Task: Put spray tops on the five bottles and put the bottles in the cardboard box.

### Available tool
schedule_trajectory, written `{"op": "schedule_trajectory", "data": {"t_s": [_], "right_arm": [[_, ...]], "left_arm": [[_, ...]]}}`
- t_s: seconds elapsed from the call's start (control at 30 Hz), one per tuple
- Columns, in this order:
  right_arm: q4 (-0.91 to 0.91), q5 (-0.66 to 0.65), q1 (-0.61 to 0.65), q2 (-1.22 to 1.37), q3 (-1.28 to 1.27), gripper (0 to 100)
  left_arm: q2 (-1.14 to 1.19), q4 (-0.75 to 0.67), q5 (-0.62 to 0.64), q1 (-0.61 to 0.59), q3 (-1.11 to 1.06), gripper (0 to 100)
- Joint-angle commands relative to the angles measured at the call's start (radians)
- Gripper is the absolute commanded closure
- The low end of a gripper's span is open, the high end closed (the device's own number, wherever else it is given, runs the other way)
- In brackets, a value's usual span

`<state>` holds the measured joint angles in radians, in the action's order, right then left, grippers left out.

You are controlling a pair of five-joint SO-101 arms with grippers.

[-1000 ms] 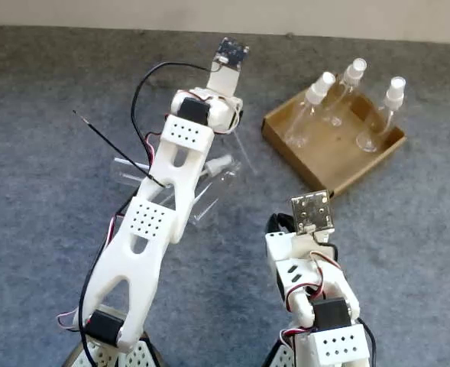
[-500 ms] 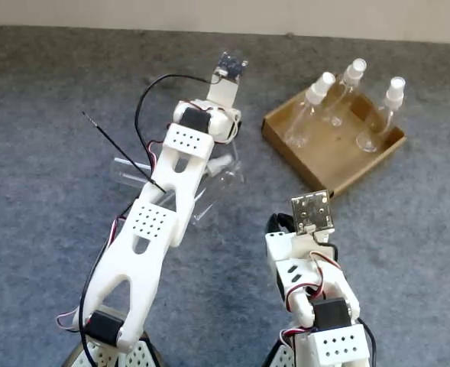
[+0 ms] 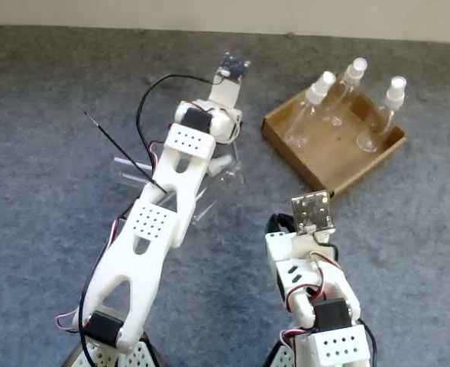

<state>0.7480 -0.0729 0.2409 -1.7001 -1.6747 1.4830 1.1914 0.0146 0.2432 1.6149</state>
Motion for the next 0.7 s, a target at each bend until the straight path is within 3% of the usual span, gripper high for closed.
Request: {"op": "schedule_trajectory", "data": {"t_s": [0.0, 0.5, 0.67], "right_arm": [[-0.021, 0.002, 0.008, -0.012, -0.053, 97.4], [-0.021, 0.002, 0.008, -0.012, -0.053, 97.4], [-0.021, 0.002, 0.010, -0.012, -0.053, 97.4]], "left_arm": [[-0.010, -0.014, 0.012, -0.041, 0.050, 93], [-0.061, -0.011, 0.009, -0.180, 0.048, 93], [-0.068, 0.089, 0.008, -0.219, 0.048, 93]]}}
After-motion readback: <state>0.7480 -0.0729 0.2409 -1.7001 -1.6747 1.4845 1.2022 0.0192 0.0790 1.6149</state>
